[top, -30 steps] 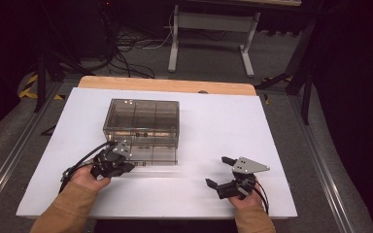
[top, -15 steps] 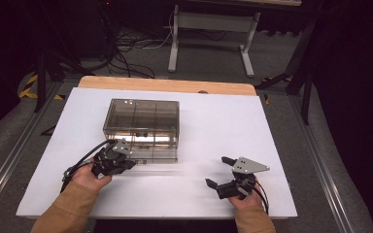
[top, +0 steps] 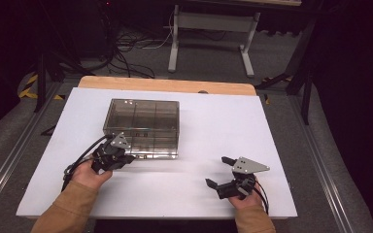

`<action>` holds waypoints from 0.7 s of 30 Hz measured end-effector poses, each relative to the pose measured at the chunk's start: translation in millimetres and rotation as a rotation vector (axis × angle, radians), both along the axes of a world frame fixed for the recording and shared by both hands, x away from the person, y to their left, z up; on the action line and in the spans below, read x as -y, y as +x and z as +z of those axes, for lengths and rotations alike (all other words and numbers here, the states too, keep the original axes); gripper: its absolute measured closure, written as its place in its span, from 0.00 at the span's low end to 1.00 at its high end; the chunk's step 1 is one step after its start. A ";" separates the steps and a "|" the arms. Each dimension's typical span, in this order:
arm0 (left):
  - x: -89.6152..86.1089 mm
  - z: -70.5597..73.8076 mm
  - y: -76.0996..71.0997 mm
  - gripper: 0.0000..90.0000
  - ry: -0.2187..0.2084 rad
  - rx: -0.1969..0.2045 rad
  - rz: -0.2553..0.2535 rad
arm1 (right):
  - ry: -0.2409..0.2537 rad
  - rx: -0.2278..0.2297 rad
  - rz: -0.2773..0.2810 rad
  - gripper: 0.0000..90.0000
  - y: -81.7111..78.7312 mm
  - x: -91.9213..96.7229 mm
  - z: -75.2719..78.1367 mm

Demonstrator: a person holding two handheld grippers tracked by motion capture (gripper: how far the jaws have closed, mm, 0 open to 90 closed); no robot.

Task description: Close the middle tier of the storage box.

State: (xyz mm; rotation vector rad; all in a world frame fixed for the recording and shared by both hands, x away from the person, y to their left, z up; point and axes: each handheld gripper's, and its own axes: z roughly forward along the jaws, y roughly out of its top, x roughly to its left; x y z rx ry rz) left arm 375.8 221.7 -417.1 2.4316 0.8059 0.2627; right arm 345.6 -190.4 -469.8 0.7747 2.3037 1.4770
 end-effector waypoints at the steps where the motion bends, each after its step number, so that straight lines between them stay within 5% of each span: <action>1: -0.3 0.4 1.0 1.00 -0.002 0.005 0.002 | 0.000 0.000 0.000 0.00 0.0 0.0 0.0; 21: -1.3 -2.9 19.0 1.00 -0.017 0.030 0.063 | 0.000 -0.001 -0.001 0.00 0.0 0.0 0.0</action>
